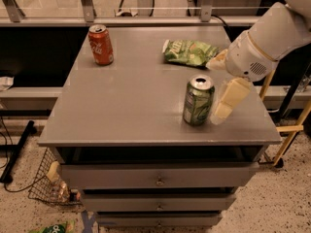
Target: Move green can near green jalapeno chip bag
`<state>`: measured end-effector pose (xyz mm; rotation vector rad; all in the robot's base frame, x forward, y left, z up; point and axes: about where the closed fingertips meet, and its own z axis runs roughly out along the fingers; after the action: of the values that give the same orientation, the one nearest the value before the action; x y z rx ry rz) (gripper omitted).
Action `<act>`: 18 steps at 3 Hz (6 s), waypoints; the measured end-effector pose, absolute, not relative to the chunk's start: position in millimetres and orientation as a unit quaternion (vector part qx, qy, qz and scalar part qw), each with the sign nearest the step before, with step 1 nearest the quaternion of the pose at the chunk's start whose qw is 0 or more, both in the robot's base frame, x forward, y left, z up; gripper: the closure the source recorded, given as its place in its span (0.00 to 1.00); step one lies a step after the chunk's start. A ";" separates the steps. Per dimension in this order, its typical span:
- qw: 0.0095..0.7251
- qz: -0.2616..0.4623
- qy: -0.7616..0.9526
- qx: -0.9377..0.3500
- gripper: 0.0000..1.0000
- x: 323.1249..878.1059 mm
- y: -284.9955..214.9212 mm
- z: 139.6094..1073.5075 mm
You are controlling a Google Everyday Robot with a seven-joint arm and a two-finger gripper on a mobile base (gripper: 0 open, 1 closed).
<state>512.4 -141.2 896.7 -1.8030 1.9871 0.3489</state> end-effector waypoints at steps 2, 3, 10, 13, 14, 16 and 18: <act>0.200 0.131 0.709 -0.664 0.15 514.4 -125.2 890.5; 0.192 0.136 0.707 -0.668 0.41 513.5 -115.9 887.5; 0.248 0.059 0.792 -0.555 1.00 631.0 -156.9 984.7; 0.225 0.023 0.861 -0.455 1.00 675.5 -197.2 948.0; 0.210 0.021 0.865 -0.455 1.00 674.0 -192.4 933.2; 0.218 0.002 0.864 -0.453 1.00 687.5 -190.3 915.3; 0.257 -0.013 0.859 -0.443 1.00 712.7 -191.7 913.1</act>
Offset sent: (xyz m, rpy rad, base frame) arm 0.0015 0.0235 -0.0096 -0.0280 0.0432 0.0501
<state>712.7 -191.7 913.1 -1.2021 2.3289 -0.0365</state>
